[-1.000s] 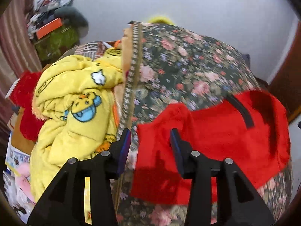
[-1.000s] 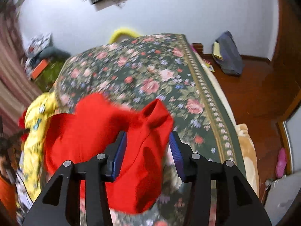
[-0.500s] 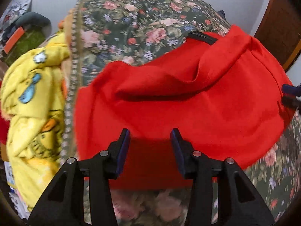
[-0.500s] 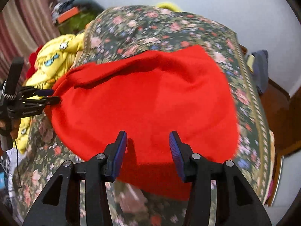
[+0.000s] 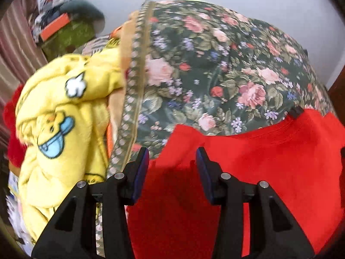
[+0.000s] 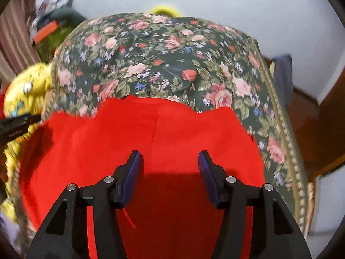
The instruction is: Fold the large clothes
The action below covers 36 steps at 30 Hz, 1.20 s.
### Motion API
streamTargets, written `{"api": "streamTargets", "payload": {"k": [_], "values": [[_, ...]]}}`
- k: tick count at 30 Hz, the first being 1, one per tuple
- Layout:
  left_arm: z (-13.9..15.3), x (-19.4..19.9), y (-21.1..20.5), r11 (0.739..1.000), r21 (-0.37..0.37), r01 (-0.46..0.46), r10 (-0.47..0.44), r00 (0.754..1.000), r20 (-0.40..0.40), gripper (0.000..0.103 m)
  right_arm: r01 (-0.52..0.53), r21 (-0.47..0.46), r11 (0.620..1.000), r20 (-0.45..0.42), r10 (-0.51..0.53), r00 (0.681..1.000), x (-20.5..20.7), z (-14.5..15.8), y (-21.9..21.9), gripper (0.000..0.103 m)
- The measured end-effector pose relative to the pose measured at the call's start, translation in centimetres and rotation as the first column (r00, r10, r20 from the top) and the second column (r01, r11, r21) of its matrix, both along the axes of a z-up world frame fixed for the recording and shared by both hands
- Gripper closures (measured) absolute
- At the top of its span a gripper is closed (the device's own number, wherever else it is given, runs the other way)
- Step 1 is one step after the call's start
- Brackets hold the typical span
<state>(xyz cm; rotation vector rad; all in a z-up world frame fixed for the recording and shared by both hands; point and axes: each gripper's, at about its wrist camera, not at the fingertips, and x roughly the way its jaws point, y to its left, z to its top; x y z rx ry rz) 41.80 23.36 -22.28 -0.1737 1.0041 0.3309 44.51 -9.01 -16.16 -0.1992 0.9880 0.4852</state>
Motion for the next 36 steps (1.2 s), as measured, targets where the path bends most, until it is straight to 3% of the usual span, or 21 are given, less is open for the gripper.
{"api": "streamTargets", "payload": {"k": [4, 6, 8, 11, 14, 16, 19, 25, 27, 29, 30, 33, 36], "values": [[-0.8, -3.3, 0.0, 0.996, -0.056, 0.067, -0.069, 0.997, -0.034, 0.058, -0.065, -0.055, 0.996, 0.019, 0.066, 0.998, -3.0, -0.6, -1.0, 0.049], [-1.7, -5.2, -1.0, 0.99, -0.061, 0.13, -0.134, 0.989, -0.063, 0.055, -0.083, -0.105, 0.991, 0.053, 0.089, 0.995, -4.6, -1.0, -1.6, 0.036], [-2.7, -7.1, -2.2, 0.985, -0.02, 0.171, -0.172, 0.981, -0.09, 0.046, -0.09, -0.127, 0.988, 0.086, 0.102, 0.991, -6.2, -1.1, -2.8, 0.027], [-5.0, -10.4, -2.7, 0.982, 0.047, 0.183, -0.175, 0.974, -0.146, 0.04, -0.091, -0.125, 0.988, 0.07, 0.101, 0.992, -7.3, -1.4, -4.8, 0.025], [-6.7, -13.0, -1.0, 0.991, 0.09, 0.1, -0.083, 0.981, -0.175, 0.037, -0.039, -0.155, 0.987, 0.072, 0.05, 0.996, -7.8, -1.6, -7.1, 0.022], [-6.6, -14.4, 0.8, 0.999, 0.039, 0.037, -0.031, 0.989, -0.146, 0.031, 0.007, -0.173, 0.985, 0.061, 0.004, 0.998, -8.0, -1.9, -8.7, 0.022], [-6.0, -16.0, 3.0, 0.997, -0.059, -0.053, 0.046, 0.993, -0.111, 0.031, 0.068, -0.147, 0.987, 0.012, -0.067, 0.998, -8.1, -2.3, -11.4, 0.022], [-3.7, -17.2, 3.8, 0.989, -0.019, -0.144, 0.142, 0.988, -0.057, 0.03, 0.129, -0.153, 0.98, 0.01, -0.128, 0.992, -9.6, -1.5, -13.6, 0.022], [-3.0, -17.4, 4.5, 0.976, -0.003, -0.216, 0.216, 0.976, -0.04, 0.032, 0.125, -0.151, 0.981, 0.023, -0.123, 0.992, -10.2, -0.9, -13.6, 0.022], [-2.8, -17.9, 5.3, 0.951, 0.091, -0.296, 0.302, 0.952, -0.057, 0.038, 0.121, -0.151, 0.981, 0.048, -0.115, 0.992, -10.8, -0.3, -13.6, 0.022], [-2.7, -18.1, 5.7, 0.945, 0.097, -0.313, 0.32, 0.946, -0.058, 0.038, 0.117, -0.149, 0.982, 0.065, -0.109, 0.992, -11.0, 0.2, -13.3, 0.022], [-2.3, -20.1, 6.8, 0.952, -0.073, -0.298, 0.296, 0.955, -0.037, 0.038, 0.09, -0.128, 0.988, 0.098, -0.078, 0.992, -11.5, 1.3, -12.4, 0.022], [-1.8, -20.9, 5.5, 0.964, -0.13, -0.234, 0.232, 0.972, -0.028, 0.038, 0.061, -0.097, 0.993, 0.121, -0.049, 0.991, -11.6, 2.4, -11.1, 0.022]]}}
